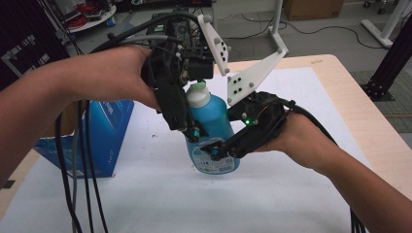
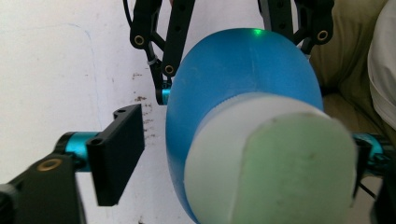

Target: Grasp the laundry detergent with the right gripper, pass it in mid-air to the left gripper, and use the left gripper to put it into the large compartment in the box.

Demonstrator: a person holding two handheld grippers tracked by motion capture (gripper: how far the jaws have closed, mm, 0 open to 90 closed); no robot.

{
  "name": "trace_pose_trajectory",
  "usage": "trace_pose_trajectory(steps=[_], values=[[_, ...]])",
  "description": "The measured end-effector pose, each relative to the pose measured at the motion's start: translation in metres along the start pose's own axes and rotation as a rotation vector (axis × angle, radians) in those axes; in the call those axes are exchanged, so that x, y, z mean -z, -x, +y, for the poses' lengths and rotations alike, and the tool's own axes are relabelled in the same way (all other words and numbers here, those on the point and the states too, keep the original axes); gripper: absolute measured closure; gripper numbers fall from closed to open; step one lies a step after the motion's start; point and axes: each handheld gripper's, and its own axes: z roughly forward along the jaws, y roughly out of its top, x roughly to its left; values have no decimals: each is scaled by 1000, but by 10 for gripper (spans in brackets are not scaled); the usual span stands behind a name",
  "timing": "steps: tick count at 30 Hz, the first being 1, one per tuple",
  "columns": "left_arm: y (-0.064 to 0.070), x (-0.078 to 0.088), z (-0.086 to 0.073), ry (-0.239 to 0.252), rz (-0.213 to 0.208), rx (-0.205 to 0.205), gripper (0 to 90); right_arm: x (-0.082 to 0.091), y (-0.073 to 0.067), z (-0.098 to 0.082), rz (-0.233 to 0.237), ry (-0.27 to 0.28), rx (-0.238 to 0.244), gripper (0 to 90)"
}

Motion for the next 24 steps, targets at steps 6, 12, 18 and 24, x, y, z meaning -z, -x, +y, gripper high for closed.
trace_pose_trajectory(steps=[6,12,18,24], values=[[0,-1,0,2,-18,-17,292,-1,0,0,0,0,-2,465],[1,0,0,6,-45,-29,373,-2,1,0,8,-5,-3,466],[2,1,0,9,-41,-19,377,-2,0,0,12,-1,-1,464],[2,10,2,-13,-40,7,380,3,-1,4,-9,35,-25,256]])
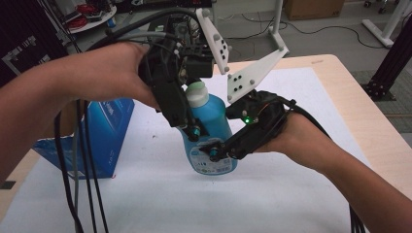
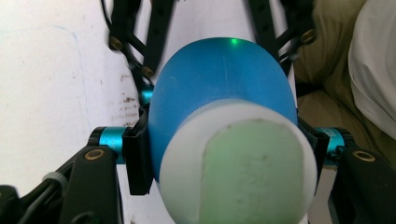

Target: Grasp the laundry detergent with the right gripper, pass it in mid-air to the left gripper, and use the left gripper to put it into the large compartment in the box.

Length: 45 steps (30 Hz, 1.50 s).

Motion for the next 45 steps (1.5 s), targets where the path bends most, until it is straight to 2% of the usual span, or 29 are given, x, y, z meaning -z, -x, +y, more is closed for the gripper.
trace_pose_trajectory(steps=[1,3,4,6,8,14,16,18,20,21,22,23,26,28,30,34,39,45], values=[[0,2,-1,-1,3,8,380,2,0,0,-24,2,-6,219],[-1,9,-3,-7,16,23,379,8,0,-1,-13,-1,-23,192],[-1,13,-5,-9,24,32,379,11,1,-1,-14,-5,-33,122],[-2,22,-9,-8,39,57,379,16,2,-3,-29,-23,-68,112],[-5,32,-15,-4,56,85,379,21,2,-5,-57,-55,-79,113],[-9,64,-33,-6,137,195,378,35,3,-10,-31,-185,-43,113],[-9,74,-37,-10,163,218,378,44,1,-10,-28,-200,-20,113],[-9,83,-42,-20,180,248,378,53,-1,-9,7,-221,-24,112],[-10,90,-47,-31,189,268,378,61,-1,-8,-27,-258,-38,111],[-11,94,-50,-31,196,285,378,63,-1,-8,-36,-275,-45,72],[-11,98,-53,-32,199,298,378,67,-1,-9,-57,-316,-51,15],[-11,101,-55,-34,201,311,378,70,0,-11,-63,-337,-68,6],[-13,111,-61,-36,207,354,378,80,1,-15,-64,-394,-70,7],[-14,117,-66,-35,213,378,378,87,1,-17,-81,-404,-77,7],[-16,123,-70,-32,218,404,378,94,1,-21,-72,-418,-80,7],[-19,133,-78,-30,232,447,378,106,-1,-29,-73,-405,-78,7],[-19,144,-89,-23,242,483,378,112,2,-38,-91,-428,-129,9],[-12,161,-112,-3,261,532,378,119,0,-41,-124,-412,-146,9]])
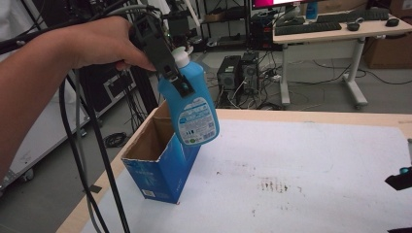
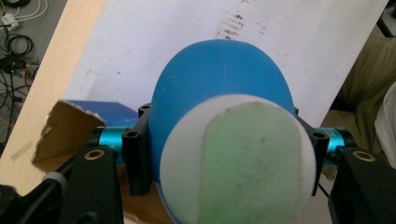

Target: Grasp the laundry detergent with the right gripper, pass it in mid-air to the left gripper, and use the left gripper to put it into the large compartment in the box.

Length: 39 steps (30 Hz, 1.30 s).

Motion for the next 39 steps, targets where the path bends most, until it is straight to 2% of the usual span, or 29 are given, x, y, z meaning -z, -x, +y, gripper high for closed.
trace_pose_trajectory(steps=[10,13,19,23,29,30,34,39], values=[[-17,21,-47,5,69,106,378,5,-1,0,-18,-13,-1,9],[-22,22,-59,-3,96,119,378,5,-1,0,-27,-22,4,9],[-31,16,-79,1,99,152,379,6,-1,3,-41,-16,-3,9],[-34,8,-87,-5,98,163,379,5,-1,4,-39,-18,-2,9],[-38,-9,-95,-30,87,153,378,4,-1,5,-39,-14,-7,9],[-39,-13,-96,-29,85,160,378,4,-1,5,-38,-17,-7,9],[-41,-30,-102,-49,76,140,379,2,0,4,-30,-26,-13,9],[-43,-59,-106,-78,57,119,378,-1,3,1,-30,-38,-22,10]])
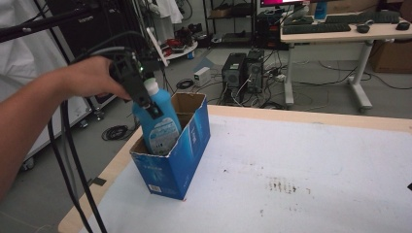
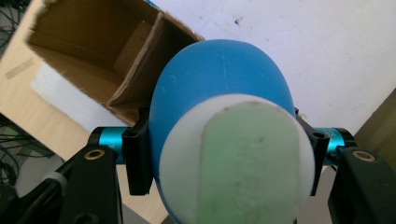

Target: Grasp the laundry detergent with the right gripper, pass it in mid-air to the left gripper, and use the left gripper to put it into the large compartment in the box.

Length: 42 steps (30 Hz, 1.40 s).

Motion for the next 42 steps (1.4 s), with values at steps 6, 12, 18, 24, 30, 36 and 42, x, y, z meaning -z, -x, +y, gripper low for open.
trace_pose_trajectory(steps=[6,12,18,24,30,36,42], values=[[2,-37,1,-43,-1,-62,378,-1,1,0,0,-7,-2,9],[1,-62,-4,-62,-9,-57,378,-2,1,-2,-2,-16,-9,9],[3,-82,-7,-86,-14,-66,378,-6,2,-2,2,-22,-7,10],[1,-87,-11,-75,-16,-52,378,-9,2,-1,9,-28,0,10],[0,-88,-11,-72,-11,-33,375,-10,1,1,11,-29,3,10],[-2,-85,-12,-44,8,-12,316,-11,0,1,10,-31,8,10],[-5,-73,-15,28,12,26,252,-10,0,1,4,-28,8,11]])
